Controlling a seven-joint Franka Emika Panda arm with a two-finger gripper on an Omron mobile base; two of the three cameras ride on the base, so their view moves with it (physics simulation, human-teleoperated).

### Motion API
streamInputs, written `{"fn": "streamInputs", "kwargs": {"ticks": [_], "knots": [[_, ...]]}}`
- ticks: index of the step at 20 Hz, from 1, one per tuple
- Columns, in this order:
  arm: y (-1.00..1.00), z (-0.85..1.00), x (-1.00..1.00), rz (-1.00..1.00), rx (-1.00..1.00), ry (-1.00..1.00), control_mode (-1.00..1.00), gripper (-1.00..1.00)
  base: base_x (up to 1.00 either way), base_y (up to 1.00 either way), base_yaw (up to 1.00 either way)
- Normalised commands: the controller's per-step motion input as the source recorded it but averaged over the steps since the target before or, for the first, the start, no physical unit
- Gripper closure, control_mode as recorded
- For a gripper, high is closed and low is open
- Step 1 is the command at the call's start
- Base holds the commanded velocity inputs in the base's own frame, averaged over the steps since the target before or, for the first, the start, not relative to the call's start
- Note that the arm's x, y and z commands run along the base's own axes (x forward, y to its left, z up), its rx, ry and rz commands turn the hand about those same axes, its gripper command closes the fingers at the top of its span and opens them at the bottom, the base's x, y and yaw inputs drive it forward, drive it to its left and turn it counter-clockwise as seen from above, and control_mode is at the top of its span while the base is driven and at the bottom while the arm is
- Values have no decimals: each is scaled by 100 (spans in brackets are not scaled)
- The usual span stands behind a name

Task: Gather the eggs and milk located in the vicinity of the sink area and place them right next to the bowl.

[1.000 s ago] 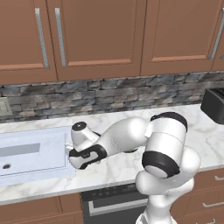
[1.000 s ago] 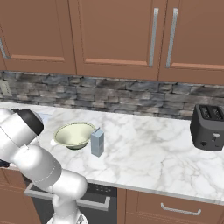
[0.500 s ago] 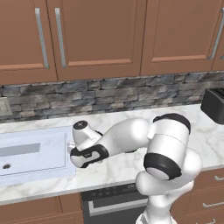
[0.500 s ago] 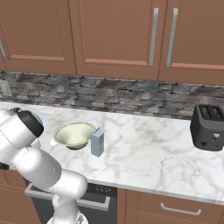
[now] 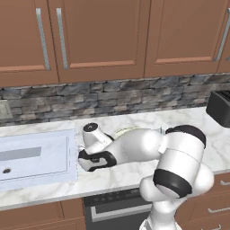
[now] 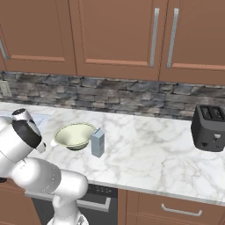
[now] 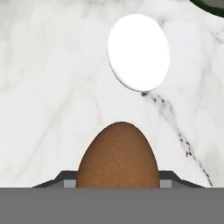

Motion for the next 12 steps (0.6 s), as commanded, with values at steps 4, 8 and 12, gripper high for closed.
{"fn": "streamInputs", "kwargs": {"ticks": [4, 8, 12], "knots": [[-18, 0, -1, -4, 0, -4, -100, 100, 0, 0, 0], [0, -2, 0, -4, 0, -8, -100, 100, 0, 0, 0], [-5, -4, 0, -4, 0, -7, -100, 100, 0, 0, 0]]}}
